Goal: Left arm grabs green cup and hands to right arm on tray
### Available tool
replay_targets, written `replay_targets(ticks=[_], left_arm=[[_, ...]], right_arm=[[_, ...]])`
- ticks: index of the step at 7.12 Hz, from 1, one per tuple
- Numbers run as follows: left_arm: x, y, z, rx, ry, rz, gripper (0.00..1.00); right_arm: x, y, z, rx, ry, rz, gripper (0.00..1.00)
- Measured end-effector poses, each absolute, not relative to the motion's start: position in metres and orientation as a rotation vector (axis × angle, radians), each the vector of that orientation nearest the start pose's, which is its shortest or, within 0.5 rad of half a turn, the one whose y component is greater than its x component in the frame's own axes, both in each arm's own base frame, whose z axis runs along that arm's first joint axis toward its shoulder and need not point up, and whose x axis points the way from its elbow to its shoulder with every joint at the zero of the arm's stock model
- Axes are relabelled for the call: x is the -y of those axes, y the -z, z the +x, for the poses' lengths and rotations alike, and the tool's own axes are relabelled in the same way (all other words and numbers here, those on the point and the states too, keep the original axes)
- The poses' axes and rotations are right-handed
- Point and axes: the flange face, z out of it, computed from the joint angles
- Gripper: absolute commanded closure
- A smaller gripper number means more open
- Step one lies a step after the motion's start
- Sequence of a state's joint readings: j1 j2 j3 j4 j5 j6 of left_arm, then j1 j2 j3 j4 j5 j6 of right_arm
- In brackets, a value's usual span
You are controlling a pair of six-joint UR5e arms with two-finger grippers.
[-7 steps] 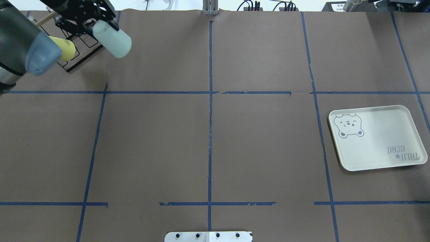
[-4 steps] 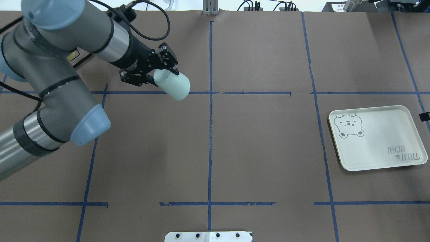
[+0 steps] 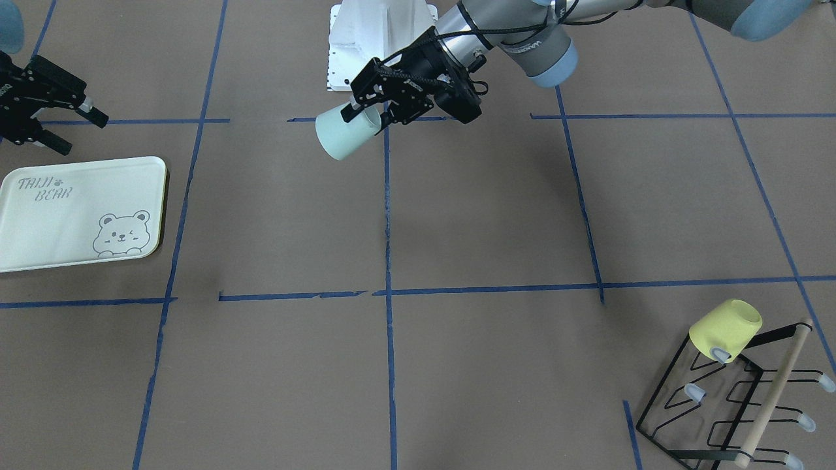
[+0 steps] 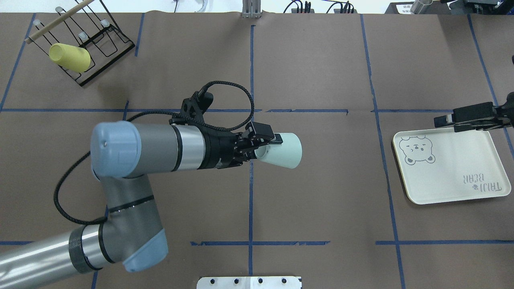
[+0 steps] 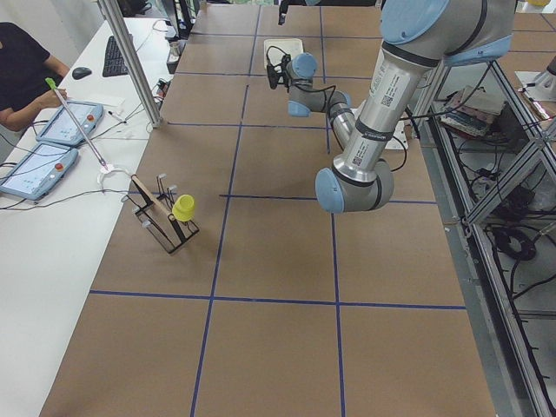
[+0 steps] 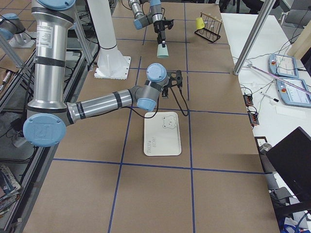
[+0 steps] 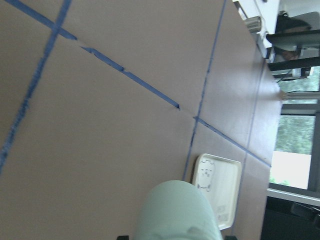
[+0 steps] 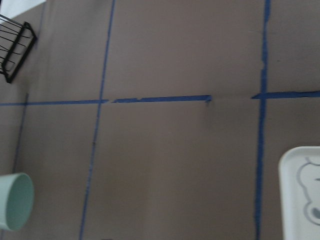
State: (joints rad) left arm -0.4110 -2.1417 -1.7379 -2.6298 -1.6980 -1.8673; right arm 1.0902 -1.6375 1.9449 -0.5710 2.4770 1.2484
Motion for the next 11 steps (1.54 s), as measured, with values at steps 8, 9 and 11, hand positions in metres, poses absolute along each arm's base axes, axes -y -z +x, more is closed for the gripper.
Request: replay_targets(ticks=[8,9,11], left_arm=[[0.303,-0.175,0.482,-2.363,0.46,-0.567,0.94],[0.3,-0.178,0.484,-2.373,0.443,-0.58,0.94],[0.298,-0.17,0.485,-2.394,0.427,-0.589,0.94]], right_arm=[[0.346,-0.244,-0.221,1.986,0.002,0.0,0.0],[0.341,-0.237,-0.23,2.039,-0.013,-0.006,0.0],[0.332,-0.223,-0.252,2.107,-0.023,-0.022,0.0]])
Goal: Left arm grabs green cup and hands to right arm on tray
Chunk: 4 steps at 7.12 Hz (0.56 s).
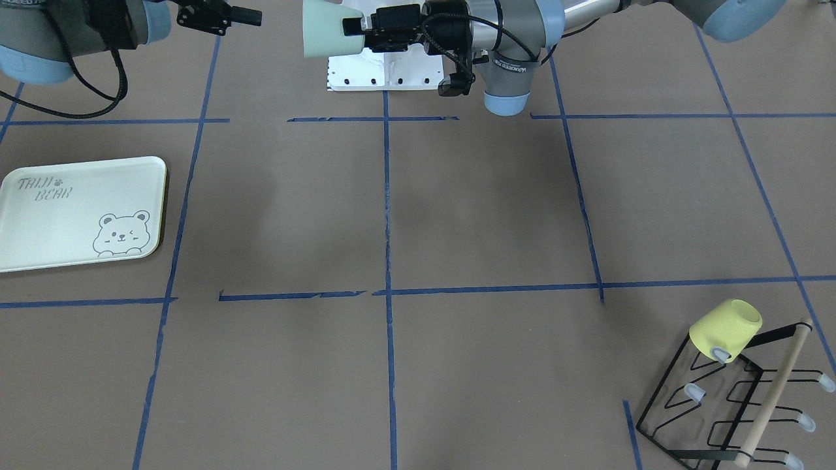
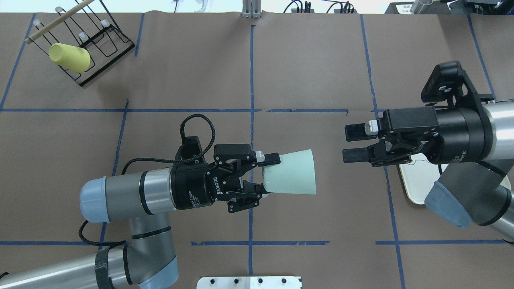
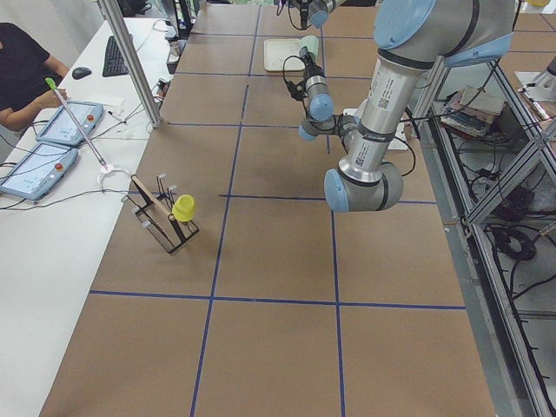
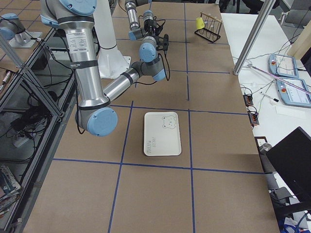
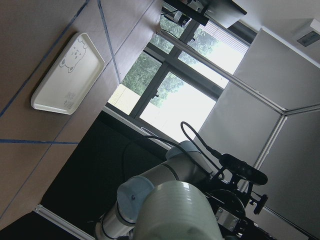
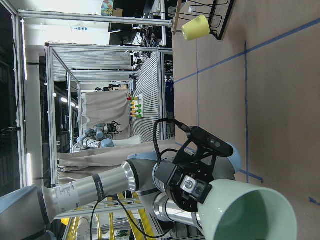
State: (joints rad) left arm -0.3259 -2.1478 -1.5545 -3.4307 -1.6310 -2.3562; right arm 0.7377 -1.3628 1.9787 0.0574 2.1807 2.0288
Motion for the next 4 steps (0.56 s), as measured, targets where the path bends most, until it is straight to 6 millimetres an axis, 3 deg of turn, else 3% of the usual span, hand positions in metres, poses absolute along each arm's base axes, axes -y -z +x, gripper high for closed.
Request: replay_targets(ticks=[4], left_arm=[[0.2979,-0.1606,0.4851,-2.411,0.42,-0.593,0.92]], right_arm=[[0.3241,-0.2173,-0.2671,2.126,-0.011,-0.052,0.0]])
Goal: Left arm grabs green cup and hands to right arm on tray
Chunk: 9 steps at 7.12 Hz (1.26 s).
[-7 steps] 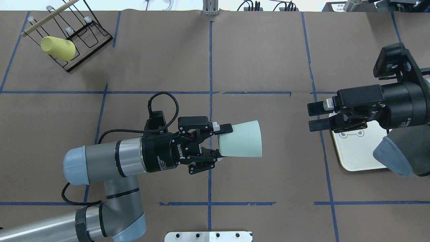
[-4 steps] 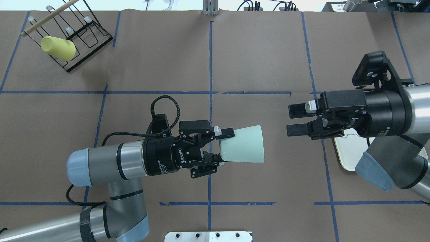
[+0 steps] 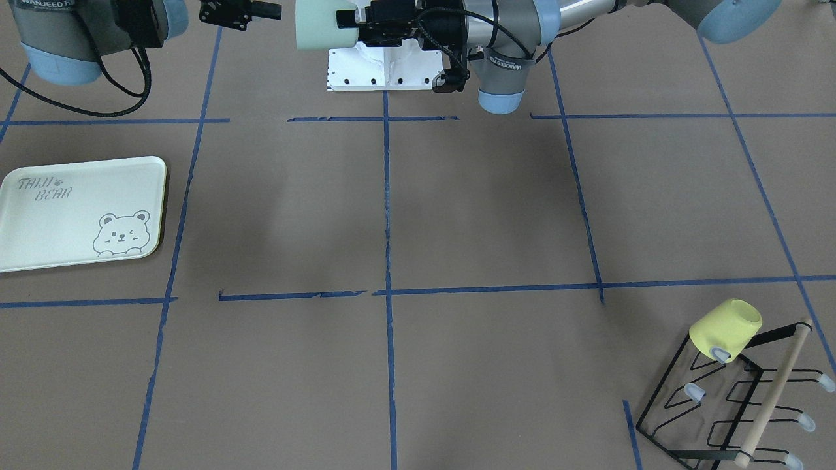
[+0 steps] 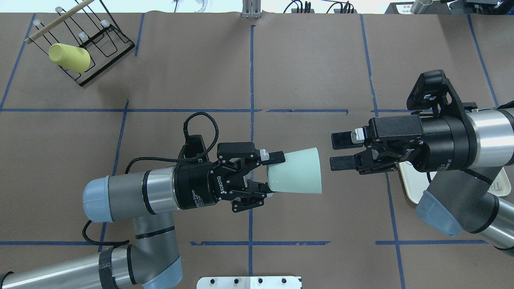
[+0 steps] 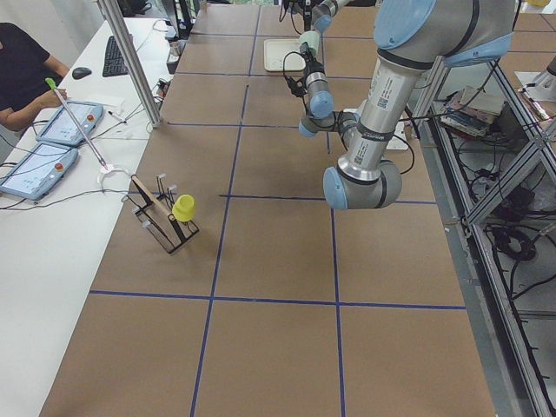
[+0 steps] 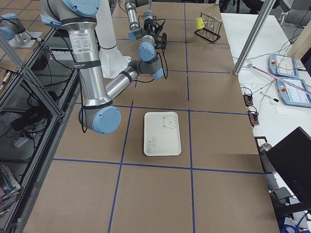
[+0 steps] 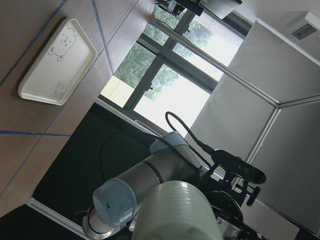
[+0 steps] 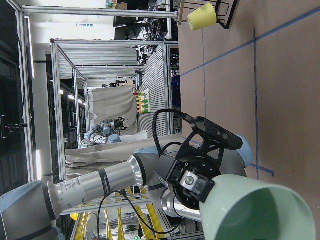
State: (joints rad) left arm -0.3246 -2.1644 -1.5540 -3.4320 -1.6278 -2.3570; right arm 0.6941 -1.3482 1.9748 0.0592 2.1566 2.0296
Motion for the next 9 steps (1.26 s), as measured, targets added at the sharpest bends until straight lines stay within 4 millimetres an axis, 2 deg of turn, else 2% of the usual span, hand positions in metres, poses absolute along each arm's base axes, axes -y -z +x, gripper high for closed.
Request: replay_targets(ticks=[4,5,6,7,8,9], left_arm=[[0.298,-0.152,0.494,-2.413,0.419,-0.596,0.86],[0.298,-0.15,0.497,-2.411,0.419,-0.598,0.85],[0.297,-0.149,0.499,-2.412,0.418,-0.601,0.84],[0.297,-0.147,0.5,-2.414,0.417,-0.602,0.82],[0.297,-0.146,0.5,-2.415,0.416,-0.603,0.73],[0.297,-0.146,0.5,-2.416,0.416,-0.603,0.55]], right_arm=[[0.314,-0.209,-0.285,2.149,-0.001,-0.085,0.01],[0.312,-0.206,-0.289,2.154,0.004,-0.092,0.04],[0.311,-0.205,-0.293,2.156,0.007,-0.1,0.24],[0.31,-0.204,-0.295,2.156,0.006,-0.105,0.59],[0.31,-0.205,-0.296,2.155,0.005,-0.11,0.99],[0.31,-0.205,-0.296,2.155,0.006,-0.11,1.0]])
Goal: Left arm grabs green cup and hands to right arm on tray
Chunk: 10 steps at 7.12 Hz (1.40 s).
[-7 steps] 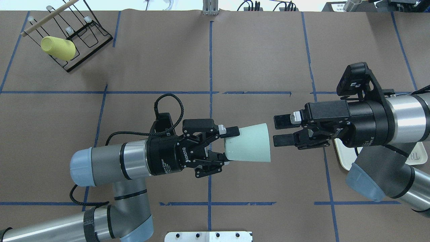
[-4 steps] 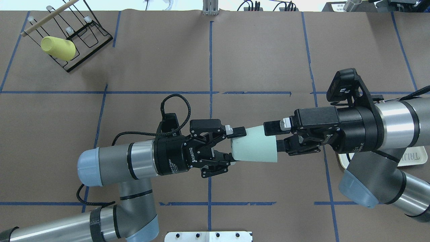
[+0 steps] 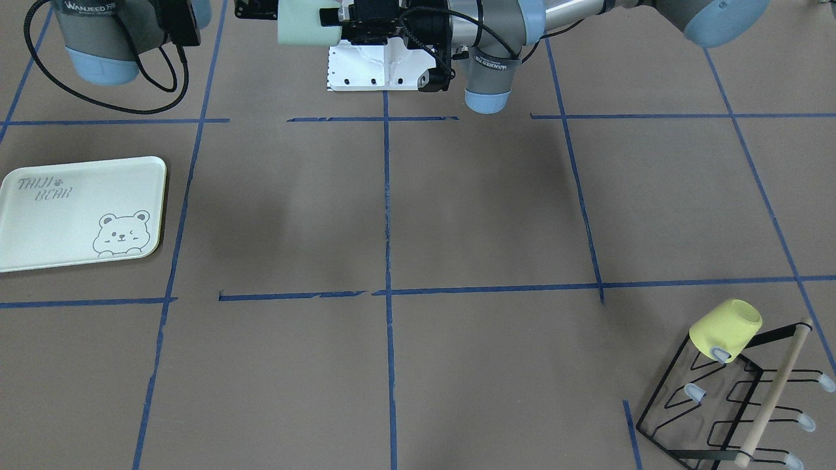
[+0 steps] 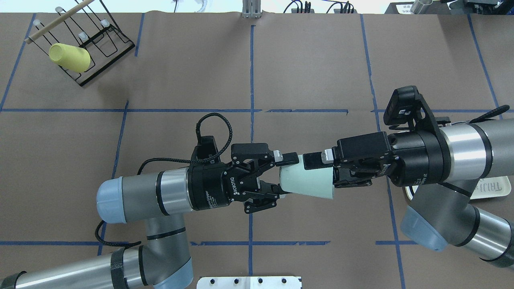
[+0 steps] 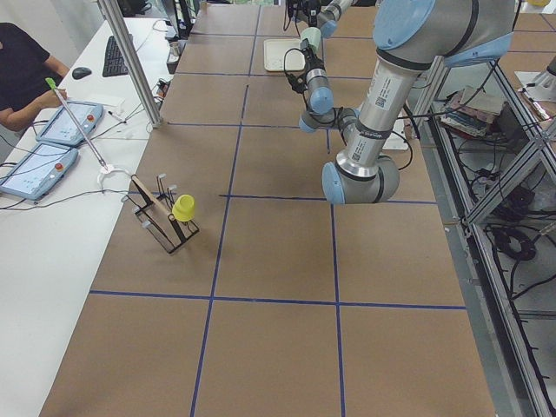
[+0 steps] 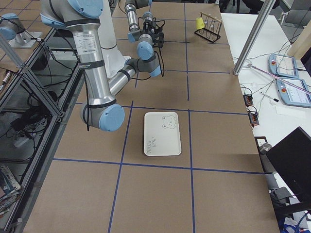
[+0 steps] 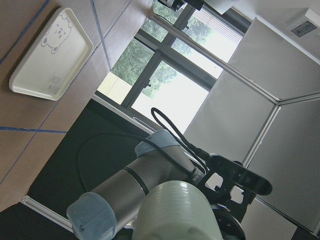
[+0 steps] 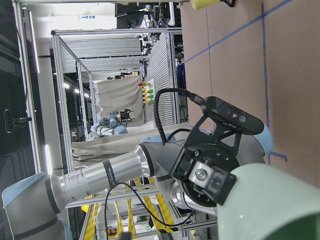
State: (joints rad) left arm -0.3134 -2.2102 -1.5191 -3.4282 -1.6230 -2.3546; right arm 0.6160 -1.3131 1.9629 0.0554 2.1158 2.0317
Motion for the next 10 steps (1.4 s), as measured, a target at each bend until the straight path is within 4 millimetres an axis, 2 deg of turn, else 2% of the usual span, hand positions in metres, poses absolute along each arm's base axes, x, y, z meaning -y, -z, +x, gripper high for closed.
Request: replay_targets(ticks=[1,4,5,6,10], left_arm=[[0.297,-0.145,0.499,-2.419,0.415,-0.602,0.48],[0.3,-0.145,0.497,-2.422,0.418,-0.593,0.41],[0.301,-0.144,0.495,-2.428,0.418,-0.59,0.33],[0.304,-0.143,0.492,-2.432,0.42,-0.585,0.01],[0.325,-0.146,0.478,-2.441,0.456,-0.525,0.0]], right_arm=[[0.309,-0.205,-0.296,2.155,0.01,-0.108,1.0],[0.31,-0.207,-0.298,2.151,0.01,-0.109,1.0],[0.31,-0.208,-0.298,2.149,0.008,-0.11,1.0],[0.31,-0.209,-0.299,2.148,0.006,-0.112,1.0],[0.311,-0.214,-0.301,2.137,0.0,-0.115,1.0]])
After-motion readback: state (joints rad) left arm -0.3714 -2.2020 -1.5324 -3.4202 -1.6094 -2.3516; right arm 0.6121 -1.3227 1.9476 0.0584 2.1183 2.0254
